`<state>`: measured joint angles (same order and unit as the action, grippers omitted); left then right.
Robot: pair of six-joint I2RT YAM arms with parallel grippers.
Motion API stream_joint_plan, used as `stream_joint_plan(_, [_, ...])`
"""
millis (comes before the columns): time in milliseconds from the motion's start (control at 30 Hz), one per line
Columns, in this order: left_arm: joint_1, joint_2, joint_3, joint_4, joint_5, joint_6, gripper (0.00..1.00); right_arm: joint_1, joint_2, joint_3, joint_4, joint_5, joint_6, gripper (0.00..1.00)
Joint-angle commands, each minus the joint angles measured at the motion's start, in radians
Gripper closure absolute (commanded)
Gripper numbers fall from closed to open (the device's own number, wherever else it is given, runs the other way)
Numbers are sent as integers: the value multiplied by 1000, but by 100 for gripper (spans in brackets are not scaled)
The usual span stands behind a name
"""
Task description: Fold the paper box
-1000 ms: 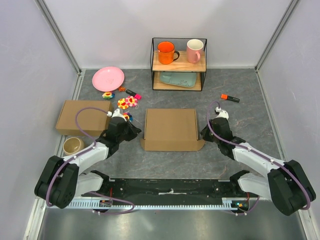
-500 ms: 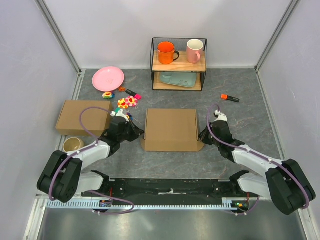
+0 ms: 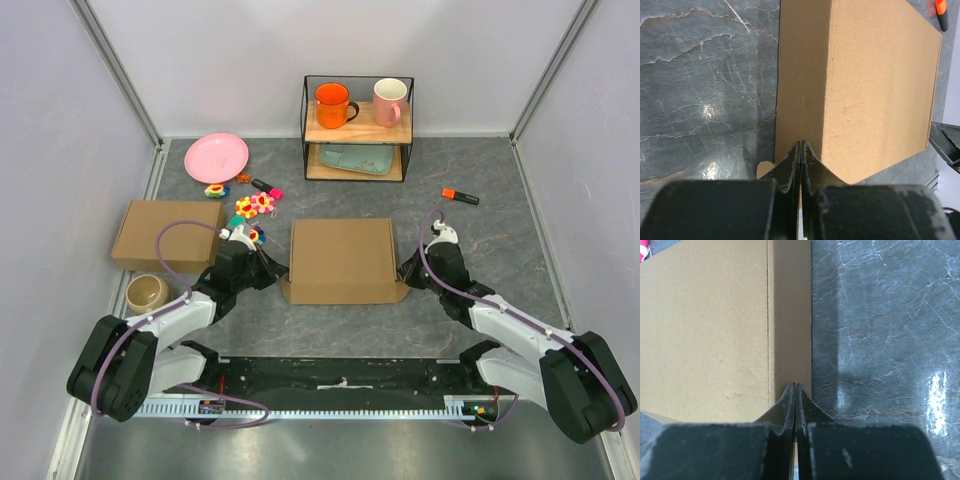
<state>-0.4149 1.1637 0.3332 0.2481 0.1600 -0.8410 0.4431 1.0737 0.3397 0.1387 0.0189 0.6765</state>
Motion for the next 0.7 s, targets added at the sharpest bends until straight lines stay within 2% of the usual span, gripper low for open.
stream_joint_plan(0, [-12,-41,-16,48,72,-38,98,19,-64,5,15,-60,12,100])
stream_joint_plan(400, [-13,-229,23,-9,150,-41,98,45,-208,108,-128,-122,18,100])
stream_joint_plan(667, [-13,-331,125,-110,182,-27,98,45,-285,232,-277,-122,14,100])
